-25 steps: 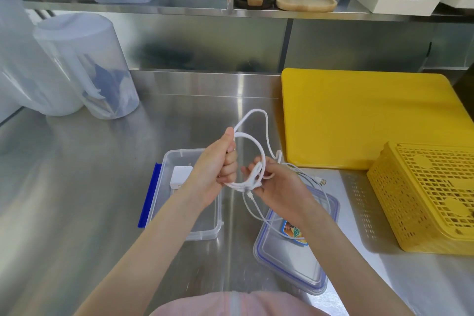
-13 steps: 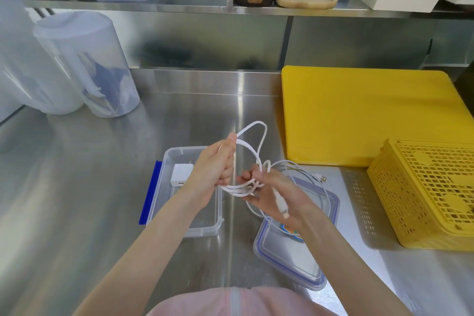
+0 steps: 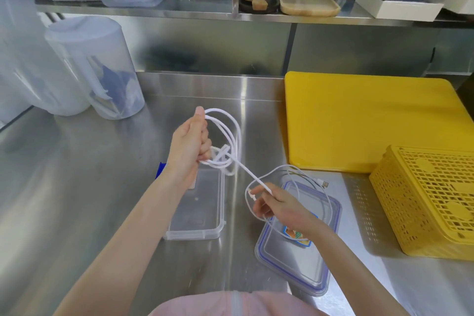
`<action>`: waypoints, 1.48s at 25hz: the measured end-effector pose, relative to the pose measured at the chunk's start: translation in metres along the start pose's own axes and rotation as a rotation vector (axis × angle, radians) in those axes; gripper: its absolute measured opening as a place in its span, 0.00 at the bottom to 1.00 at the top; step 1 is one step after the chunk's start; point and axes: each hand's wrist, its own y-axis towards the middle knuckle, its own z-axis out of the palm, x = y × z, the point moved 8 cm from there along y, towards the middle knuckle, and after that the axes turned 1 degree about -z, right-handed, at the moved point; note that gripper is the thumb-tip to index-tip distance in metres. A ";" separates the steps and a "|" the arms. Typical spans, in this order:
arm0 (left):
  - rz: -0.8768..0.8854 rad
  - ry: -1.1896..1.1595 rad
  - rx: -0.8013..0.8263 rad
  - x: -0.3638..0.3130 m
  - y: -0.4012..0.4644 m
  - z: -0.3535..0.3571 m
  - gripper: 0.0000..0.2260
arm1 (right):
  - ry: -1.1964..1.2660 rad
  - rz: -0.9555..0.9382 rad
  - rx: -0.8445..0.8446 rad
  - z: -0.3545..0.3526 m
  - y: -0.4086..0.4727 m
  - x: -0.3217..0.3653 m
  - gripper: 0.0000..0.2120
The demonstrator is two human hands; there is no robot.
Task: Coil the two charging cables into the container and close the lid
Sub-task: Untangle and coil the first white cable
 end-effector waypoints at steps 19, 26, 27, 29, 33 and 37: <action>-0.085 -0.066 0.022 0.000 0.012 -0.022 0.19 | -0.856 0.186 0.100 -0.042 -0.008 -0.011 0.27; -0.079 -0.023 0.138 0.005 -0.005 0.020 0.19 | 0.032 -0.066 0.091 0.020 0.010 0.079 0.18; -0.070 -0.015 0.136 0.004 -0.005 0.020 0.19 | 0.041 -0.028 0.112 0.025 0.011 0.078 0.17; -0.068 0.006 0.147 0.003 -0.006 0.019 0.19 | -0.003 -0.024 0.090 0.024 0.012 0.076 0.14; -0.097 0.060 0.188 0.003 -0.006 0.014 0.19 | 0.137 -0.095 -0.053 0.001 0.011 0.077 0.17; -0.069 0.174 0.170 0.002 -0.006 0.002 0.18 | 0.556 -0.146 -0.166 -0.040 0.004 0.081 0.17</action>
